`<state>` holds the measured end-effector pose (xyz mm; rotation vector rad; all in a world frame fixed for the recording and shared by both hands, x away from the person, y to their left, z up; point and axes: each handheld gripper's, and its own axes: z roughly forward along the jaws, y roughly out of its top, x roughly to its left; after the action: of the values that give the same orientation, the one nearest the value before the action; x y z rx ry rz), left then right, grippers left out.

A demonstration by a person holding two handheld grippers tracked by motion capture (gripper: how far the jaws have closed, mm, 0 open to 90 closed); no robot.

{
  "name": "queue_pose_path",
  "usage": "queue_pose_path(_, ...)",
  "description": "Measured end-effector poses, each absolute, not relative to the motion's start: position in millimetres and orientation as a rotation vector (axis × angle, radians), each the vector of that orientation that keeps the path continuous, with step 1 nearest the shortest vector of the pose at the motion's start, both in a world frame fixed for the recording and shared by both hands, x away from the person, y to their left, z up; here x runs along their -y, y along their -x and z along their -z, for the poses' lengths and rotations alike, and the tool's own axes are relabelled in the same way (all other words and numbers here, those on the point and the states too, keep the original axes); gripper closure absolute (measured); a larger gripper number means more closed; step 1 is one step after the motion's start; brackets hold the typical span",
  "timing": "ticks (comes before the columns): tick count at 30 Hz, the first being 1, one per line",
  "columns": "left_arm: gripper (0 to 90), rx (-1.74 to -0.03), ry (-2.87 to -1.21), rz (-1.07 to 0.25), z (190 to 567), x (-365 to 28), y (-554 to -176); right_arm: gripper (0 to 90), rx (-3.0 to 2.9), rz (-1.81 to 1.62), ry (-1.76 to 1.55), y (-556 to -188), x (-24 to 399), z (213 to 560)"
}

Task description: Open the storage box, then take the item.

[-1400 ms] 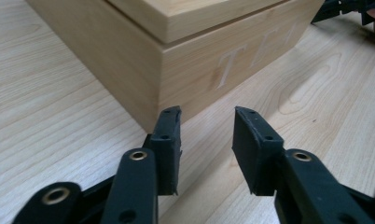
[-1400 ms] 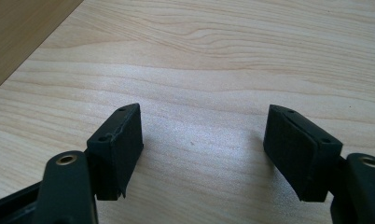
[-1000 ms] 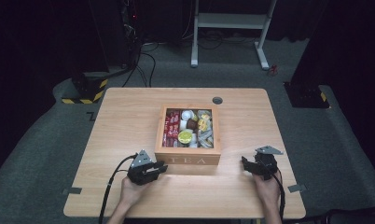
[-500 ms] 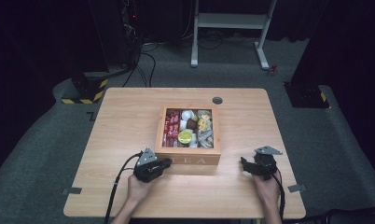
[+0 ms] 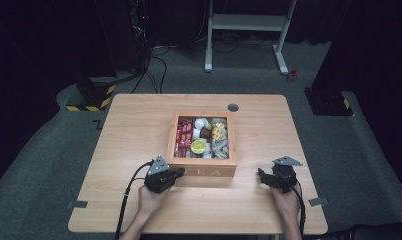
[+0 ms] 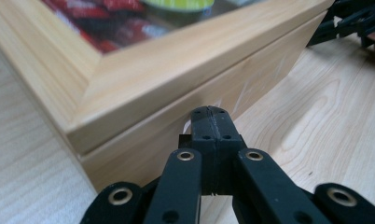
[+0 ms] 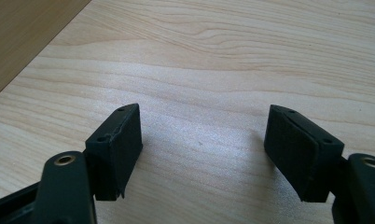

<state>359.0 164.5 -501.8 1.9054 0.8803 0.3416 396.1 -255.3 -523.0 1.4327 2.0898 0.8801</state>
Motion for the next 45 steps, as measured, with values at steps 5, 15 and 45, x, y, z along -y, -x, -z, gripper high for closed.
queue_pose_path(5,90.0,-0.866,-1.882,-0.330,496.2,-161.3,-359.9,27.6,-2.090,-0.880,-1.433,-396.2,255.3,523.0)
queue_pose_path(15,90.0,-0.858,-1.878,-0.353,493.8,-158.5,-360.1,27.6,-2.090,-0.880,-1.433,-396.2,255.3,523.0)
queue_pose_path(45,90.0,-0.871,-1.844,-0.365,462.3,-157.4,-370.7,27.7,-2.084,-0.878,-1.431,-396.8,255.8,523.1)
